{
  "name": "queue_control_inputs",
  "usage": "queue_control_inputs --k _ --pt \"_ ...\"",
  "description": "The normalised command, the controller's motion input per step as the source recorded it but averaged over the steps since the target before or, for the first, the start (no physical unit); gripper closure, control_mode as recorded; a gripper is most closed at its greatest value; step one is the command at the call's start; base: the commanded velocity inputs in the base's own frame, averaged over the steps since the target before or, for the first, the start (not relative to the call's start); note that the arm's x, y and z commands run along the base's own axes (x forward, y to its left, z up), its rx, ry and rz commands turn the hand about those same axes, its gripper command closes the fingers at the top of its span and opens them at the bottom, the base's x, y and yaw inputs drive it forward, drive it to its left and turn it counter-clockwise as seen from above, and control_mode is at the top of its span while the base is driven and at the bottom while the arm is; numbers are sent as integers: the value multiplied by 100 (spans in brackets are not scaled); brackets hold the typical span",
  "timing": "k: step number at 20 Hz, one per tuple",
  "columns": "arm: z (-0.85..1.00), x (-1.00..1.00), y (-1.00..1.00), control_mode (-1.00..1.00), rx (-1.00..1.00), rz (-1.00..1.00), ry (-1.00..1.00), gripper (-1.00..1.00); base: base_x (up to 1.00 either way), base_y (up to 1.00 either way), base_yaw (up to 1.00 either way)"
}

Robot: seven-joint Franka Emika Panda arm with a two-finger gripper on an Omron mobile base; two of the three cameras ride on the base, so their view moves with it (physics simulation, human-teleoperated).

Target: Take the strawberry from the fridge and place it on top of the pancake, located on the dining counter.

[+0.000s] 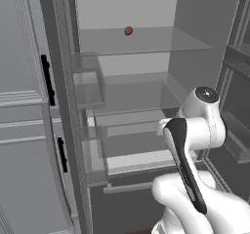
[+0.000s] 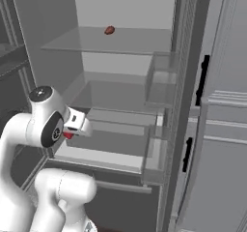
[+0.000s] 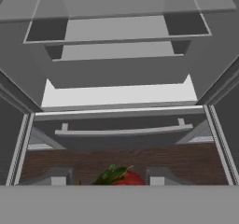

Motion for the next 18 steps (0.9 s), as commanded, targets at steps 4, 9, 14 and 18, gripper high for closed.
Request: queue_control_inputs --k 4,9,14,18 --pt "0 0 0 100 0 0 0 100 -96 6 5" --pt "0 0 0 100 0 0 0 100 -100 7 26" --pt "0 0 0 100 0 0 0 100 -99 5 61" --pt "0 0 0 100 0 0 0 100 -94 13 76"
